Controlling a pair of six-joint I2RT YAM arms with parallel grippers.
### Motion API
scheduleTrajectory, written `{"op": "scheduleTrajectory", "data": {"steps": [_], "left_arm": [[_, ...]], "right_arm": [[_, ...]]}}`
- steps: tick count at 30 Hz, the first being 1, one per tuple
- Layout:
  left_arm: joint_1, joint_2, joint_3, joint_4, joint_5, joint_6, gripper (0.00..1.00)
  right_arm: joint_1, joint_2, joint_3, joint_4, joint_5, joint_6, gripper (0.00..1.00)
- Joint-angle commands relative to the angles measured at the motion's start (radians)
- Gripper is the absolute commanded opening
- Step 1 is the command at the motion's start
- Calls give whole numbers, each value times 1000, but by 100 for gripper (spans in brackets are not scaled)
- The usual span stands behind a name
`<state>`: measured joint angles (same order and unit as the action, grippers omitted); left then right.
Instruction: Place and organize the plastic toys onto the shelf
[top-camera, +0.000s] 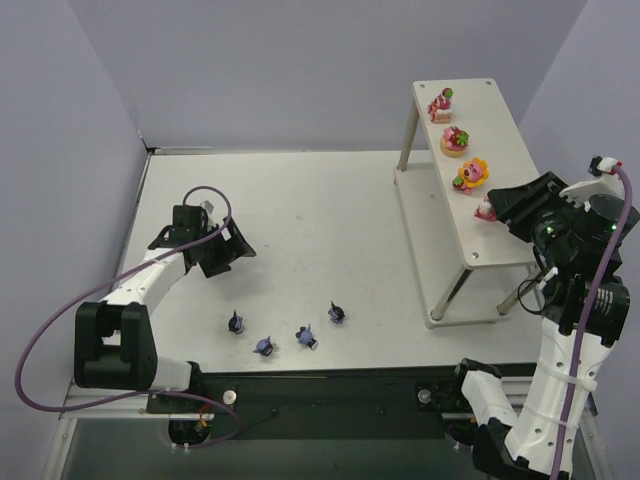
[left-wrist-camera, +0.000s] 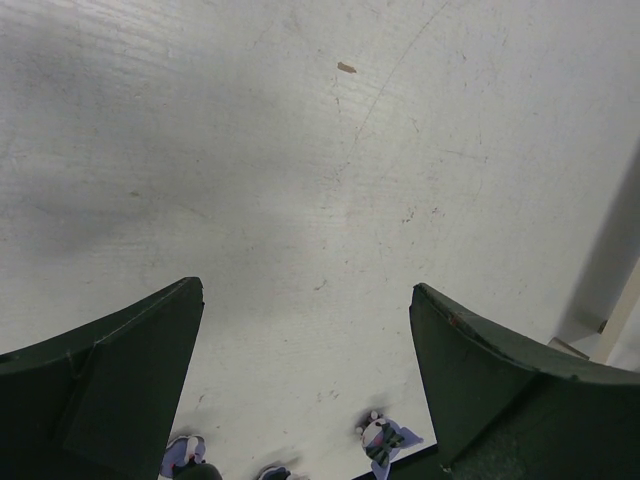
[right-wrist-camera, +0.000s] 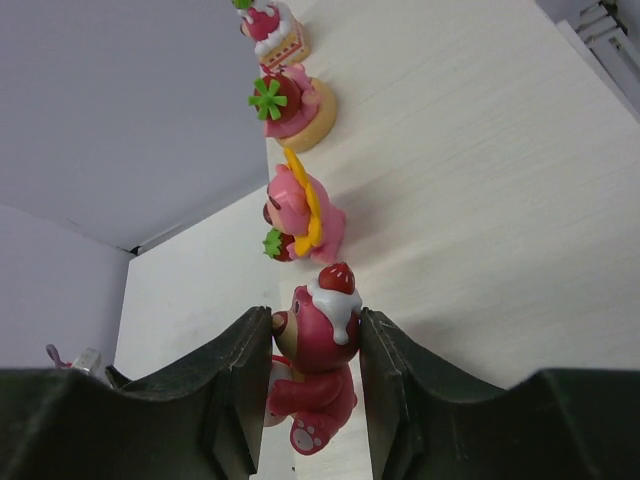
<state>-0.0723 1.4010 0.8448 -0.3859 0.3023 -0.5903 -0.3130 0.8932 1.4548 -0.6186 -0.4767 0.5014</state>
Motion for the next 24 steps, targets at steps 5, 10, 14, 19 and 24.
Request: {"op": "scheduleTrajectory", "data": {"steps": [5,10,14,19,24], "left_arm": [[-32,-83,10,50,44,11,94],[-103,-172,-30,97,32,-20,94],[-126,-243,-49,104,27,-13,94],[-133,-283,-76,123,24,-14,94],[-133,-318,-104,163,52,-42,94]], "right_arm": [[103,-63,-72,337,119,-152,0],[153,-189,-265,474,185,-234,0],[164,-267,-361,548,214,-317,0],[232,-344,-438,635,277,-400,0],[239,-411,-575,755,306,-419,0]]}}
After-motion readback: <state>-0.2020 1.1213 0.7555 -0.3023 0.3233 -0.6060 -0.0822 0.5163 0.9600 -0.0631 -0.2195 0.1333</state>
